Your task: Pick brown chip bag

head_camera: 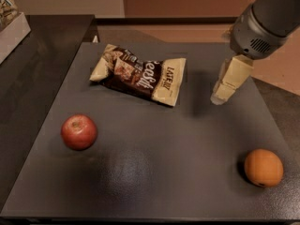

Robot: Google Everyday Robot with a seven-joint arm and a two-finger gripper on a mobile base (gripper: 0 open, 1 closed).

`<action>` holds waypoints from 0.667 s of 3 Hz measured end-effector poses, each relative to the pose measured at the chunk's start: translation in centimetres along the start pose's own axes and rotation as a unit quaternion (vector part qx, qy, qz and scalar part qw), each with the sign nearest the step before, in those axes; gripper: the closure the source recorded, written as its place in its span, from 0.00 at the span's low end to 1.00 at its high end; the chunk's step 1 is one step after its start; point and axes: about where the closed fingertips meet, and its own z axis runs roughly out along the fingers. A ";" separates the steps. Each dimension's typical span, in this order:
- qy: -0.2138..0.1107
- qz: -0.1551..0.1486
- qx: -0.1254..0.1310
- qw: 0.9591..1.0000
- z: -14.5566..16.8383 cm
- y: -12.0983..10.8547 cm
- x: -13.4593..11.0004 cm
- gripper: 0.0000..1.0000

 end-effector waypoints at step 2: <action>-0.026 -0.003 -0.026 0.999 5.1 -3.7 -4.6 0.00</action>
Offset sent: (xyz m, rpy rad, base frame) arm 0.0975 0.0766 -0.0328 0.0970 0.0594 0.0625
